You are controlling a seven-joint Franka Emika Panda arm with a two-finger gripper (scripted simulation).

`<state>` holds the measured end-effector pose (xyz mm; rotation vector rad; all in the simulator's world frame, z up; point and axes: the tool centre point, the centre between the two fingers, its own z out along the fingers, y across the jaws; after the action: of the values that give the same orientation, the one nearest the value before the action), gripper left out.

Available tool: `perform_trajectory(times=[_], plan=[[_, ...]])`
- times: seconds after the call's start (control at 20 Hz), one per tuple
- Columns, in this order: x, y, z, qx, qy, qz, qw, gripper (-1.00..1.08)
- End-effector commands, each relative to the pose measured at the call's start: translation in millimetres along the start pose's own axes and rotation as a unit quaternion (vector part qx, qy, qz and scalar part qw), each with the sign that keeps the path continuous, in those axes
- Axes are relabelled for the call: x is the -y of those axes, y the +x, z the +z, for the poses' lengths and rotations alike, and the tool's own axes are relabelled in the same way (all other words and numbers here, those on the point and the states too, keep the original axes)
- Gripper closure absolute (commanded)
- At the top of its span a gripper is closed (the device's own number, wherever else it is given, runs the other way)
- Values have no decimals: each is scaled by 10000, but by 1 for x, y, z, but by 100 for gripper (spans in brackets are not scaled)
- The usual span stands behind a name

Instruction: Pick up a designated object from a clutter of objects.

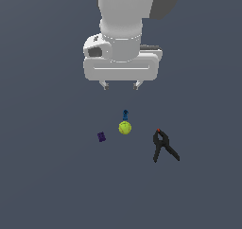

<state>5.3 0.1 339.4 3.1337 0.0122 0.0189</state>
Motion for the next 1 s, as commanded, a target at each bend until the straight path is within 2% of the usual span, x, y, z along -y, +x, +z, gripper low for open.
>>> perform_trajectory(times=[0.0,0.55,0.95], plan=[[0,0,0,0,0,0,10000,-92],[-12,1,-9,-62,-59,-136,9999,-92],[-2,9,3,-54,-67,-138,9999,-92]])
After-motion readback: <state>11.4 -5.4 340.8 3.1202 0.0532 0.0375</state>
